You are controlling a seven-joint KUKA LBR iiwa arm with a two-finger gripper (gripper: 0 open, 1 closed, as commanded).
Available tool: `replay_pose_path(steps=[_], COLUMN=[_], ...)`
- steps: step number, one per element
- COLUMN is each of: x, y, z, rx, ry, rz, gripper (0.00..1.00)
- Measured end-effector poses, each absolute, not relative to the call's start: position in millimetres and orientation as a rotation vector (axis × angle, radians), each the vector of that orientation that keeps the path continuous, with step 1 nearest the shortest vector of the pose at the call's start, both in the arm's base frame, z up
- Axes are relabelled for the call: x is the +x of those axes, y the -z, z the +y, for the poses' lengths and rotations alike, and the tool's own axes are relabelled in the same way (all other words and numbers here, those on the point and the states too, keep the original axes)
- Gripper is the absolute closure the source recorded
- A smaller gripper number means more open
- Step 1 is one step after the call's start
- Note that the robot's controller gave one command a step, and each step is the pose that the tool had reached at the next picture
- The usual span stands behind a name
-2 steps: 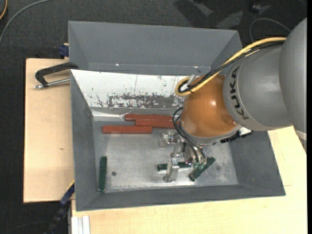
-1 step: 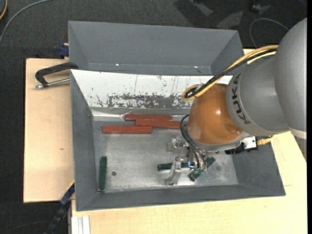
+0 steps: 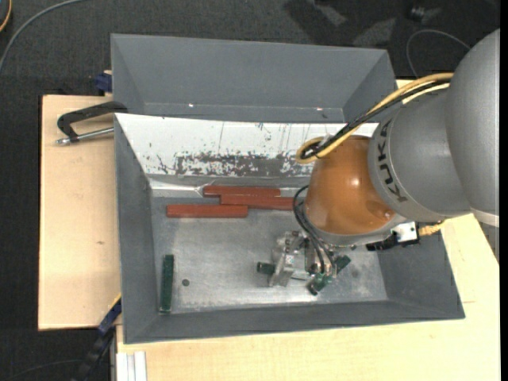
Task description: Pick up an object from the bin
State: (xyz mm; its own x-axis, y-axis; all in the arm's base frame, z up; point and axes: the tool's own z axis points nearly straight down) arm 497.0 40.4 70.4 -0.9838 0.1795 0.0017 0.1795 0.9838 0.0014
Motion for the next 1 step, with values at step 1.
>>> replay_pose_path(steps=[1], x=[509.6], y=[-218.0], z=[38.0], rx=[-0.412], ry=[0.006], rz=[-3.129], gripper=[1.0])
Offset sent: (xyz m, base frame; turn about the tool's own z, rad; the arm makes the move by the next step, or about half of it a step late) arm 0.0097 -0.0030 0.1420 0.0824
